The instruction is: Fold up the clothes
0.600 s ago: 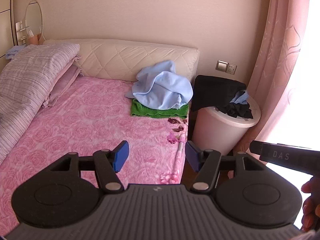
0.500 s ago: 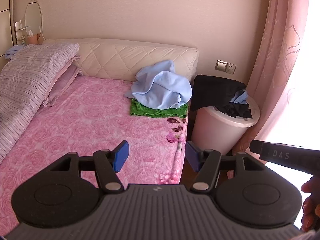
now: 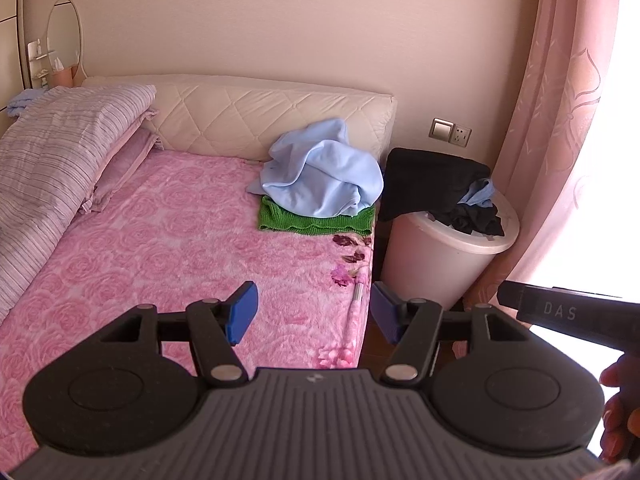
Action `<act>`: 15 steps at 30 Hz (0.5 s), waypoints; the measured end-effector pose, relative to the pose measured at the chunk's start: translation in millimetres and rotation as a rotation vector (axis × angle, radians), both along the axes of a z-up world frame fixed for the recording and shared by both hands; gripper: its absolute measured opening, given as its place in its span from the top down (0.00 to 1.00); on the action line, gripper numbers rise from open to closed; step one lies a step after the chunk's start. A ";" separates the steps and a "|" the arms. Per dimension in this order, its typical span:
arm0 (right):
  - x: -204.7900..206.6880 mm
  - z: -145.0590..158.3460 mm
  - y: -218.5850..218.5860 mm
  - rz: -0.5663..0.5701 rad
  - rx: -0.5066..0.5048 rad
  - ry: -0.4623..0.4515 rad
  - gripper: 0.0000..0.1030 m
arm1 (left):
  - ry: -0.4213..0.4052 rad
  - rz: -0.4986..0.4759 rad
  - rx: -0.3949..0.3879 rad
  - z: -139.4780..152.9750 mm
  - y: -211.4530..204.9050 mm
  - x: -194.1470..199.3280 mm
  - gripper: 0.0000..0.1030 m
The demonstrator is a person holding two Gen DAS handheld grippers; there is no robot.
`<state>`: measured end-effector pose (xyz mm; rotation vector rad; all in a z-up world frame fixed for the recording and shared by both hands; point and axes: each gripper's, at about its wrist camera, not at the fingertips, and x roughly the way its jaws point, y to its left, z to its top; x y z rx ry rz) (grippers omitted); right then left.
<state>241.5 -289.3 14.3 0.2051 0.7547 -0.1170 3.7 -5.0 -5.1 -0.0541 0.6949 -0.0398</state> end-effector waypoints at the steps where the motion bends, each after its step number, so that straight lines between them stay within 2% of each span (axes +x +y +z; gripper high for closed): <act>1: 1.6 0.6 -2.3 0.002 0.000 0.001 0.43 | 0.002 0.000 0.000 -0.1 0.1 0.8 0.43; 15: 23.0 -3.0 -2.8 0.021 -0.007 0.017 0.43 | 0.030 0.010 -0.007 -6.2 2.2 17.5 0.43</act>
